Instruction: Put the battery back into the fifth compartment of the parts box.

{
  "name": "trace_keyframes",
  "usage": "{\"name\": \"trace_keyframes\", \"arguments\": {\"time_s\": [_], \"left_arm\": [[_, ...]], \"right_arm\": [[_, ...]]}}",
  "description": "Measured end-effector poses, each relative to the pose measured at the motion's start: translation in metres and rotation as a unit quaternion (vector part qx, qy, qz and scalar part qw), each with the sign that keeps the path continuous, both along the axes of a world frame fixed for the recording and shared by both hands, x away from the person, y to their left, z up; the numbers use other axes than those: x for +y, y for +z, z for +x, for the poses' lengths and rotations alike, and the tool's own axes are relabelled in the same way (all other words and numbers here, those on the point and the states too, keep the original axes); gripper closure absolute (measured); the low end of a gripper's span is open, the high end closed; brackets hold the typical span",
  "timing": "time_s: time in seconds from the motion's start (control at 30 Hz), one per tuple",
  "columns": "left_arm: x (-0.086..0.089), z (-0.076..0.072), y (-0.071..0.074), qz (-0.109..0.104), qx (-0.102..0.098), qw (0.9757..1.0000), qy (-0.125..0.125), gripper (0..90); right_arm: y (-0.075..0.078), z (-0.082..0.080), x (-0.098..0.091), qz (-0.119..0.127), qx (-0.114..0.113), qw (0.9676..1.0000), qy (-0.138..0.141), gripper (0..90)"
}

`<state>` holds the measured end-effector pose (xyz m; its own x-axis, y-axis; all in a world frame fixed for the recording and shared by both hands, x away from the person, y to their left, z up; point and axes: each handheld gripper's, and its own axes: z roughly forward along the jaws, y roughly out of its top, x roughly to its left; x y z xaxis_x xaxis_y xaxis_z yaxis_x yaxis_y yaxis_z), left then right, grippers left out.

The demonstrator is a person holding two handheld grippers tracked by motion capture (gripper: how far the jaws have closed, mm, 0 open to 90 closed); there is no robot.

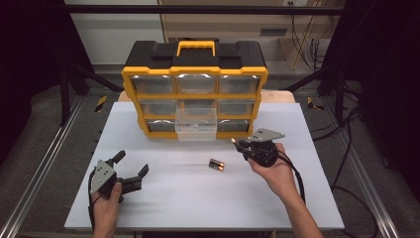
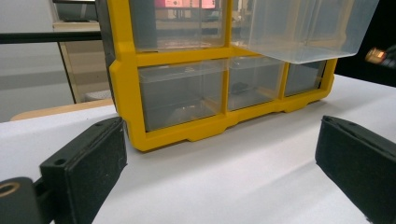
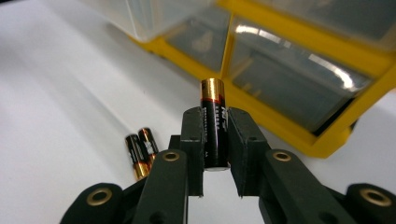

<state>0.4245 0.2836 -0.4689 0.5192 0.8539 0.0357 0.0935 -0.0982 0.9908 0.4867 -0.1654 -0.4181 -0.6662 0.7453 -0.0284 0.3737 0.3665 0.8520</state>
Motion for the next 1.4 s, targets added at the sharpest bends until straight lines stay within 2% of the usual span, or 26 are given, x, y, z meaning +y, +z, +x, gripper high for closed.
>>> {"name": "trace_keyframes", "arguments": {"time_s": [0.13, 0.17, 0.2, 0.23, 0.27, 0.3, 0.33, 0.37, 0.4, 0.43, 0.47, 0.5, 0.53, 0.57, 0.6, 0.67, 0.7, 0.73, 0.77, 0.8, 0.93, 1.1, 1.4], "left_arm": [[-0.001, 0.001, -0.001, 0.004, 0.001, 1.0000, -0.001, 2.0], [-0.001, 0.001, -0.001, 0.004, 0.001, 1.0000, -0.001, 2.0], [0.000, 0.001, -0.001, 0.004, 0.002, 1.0000, 0.001, 2.0], [0.000, 0.001, -0.001, 0.004, 0.002, 1.0000, 0.001, 2.0], [0.001, 0.002, -0.001, 0.002, 0.005, 1.0000, 0.001, 2.0], [0.001, 0.002, -0.001, 0.002, 0.005, 1.0000, 0.001, 2.0], [0.001, 0.002, -0.002, -0.013, 0.009, 0.9999, -0.001, 2.0], [0.001, 0.002, -0.002, -0.013, 0.009, 0.9999, -0.001, 2.0], [0.000, 0.003, -0.003, -0.023, 0.014, 0.9996, -0.005, 2.0], [0.000, 0.003, -0.003, -0.023, 0.014, 0.9996, -0.005, 2.0], [-0.002, 0.003, -0.003, -0.012, 0.013, 0.9998, -0.005, 2.1], [-0.002, 0.003, -0.003, -0.012, 0.013, 0.9998, -0.005, 2.1], [-0.003, 0.003, -0.003, -0.005, 0.012, 0.9999, -0.006, 2.0], [-0.003, 0.003, -0.002, -0.004, 0.010, 0.9999, -0.007, 2.0], [-0.004, 0.002, -0.002, -0.005, 0.009, 0.9999, -0.008, 2.0], [-0.006, 0.003, -0.002, 0.005, 0.009, 0.9999, -0.006, 2.0], [-0.006, 0.003, -0.002, 0.005, 0.009, 0.9999, -0.006, 2.0], [-0.006, 0.003, -0.002, 0.004, 0.009, 0.9999, -0.005, 2.0], [-0.006, 0.003, -0.002, 0.004, 0.009, 0.9999, -0.005, 2.0], [-0.006, 0.003, -0.002, -0.002, 0.009, 0.9999, -0.007, 2.0], [-0.006, 0.002, -0.002, 0.000, 0.010, 0.9999, -0.008, 2.0], [-0.006, 0.001, -0.002, 0.006, 0.011, 0.9999, -0.008, 2.0], [-0.007, 0.001, -0.001, 0.014, 0.005, 0.9998, -0.012, 1.9]], "right_arm": [[0.018, -0.011, -0.002, 0.018, -0.024, 0.9995, -0.008, 76.8], [0.018, -0.011, -0.002, 0.018, -0.024, 0.9995, -0.008, 76.8], [0.029, -0.014, -0.002, 0.025, -0.027, 0.9992, -0.013, 76.8], [0.029, -0.014, -0.002, 0.025, -0.027, 0.9992, -0.013, 76.8], [0.041, -0.016, 0.000, 0.022, -0.030, 0.9992, -0.015, 76.8], [0.041, -0.016, 0.000, 0.022, -0.030, 0.9992, -0.015, 76.8], [0.054, -0.018, 0.001, 0.018, -0.034, 0.9991, -0.016, 76.8], [0.054, -0.018, 0.001, 0.018, -0.034, 0.9991, -0.016, 76.8], [0.068, -0.019, 0.001, 0.023, -0.039, 0.9988, -0.019, 76.8], [0.068, -0.019, 0.001, 0.023, -0.039, 0.9988, -0.019, 76.8], [0.080, -0.019, 0.001, 0.031, -0.042, 0.9984, -0.022, 76.8], [0.080, -0.019, 0.001, 0.031, -0.042, 0.9984, -0.022, 76.8], [0.092, -0.019, 0.003, 0.026, -0.048, 0.9983, -0.019, 76.8], [0.092, -0.019, 0.003, 0.026, -0.048, 0.9983, -0.019, 76.8], [0.097, -0.018, 0.005, 0.024, -0.054, 0.9982, -0.015, 76.8], [0.111, -0.015, 0.009, 0.026, -0.060, 0.9978, -0.008, 76.8], [0.111, -0.015, 0.009, 0.026, -0.060, 0.9978, -0.008, 76.8], [0.121, -0.011, 0.010, 0.027, -0.066, 0.9974, -0.004, 76.8], [0.121, -0.011, 0.010, 0.027, -0.066, 0.9974, -0.004, 76.8], [0.130, -0.006, 0.012, 0.028, -0.069, 0.9972, 0.002, 76.8], [0.139, 0.004, 0.018, 0.022, -0.072, 0.9972, 0.003, 76.8], [0.144, 0.009, 0.026, 0.025, -0.071, 0.9971, 0.004, 76.8], [0.151, 0.011, 0.044, -0.003, -0.064, 0.9978, 0.018, 76.8]]}}
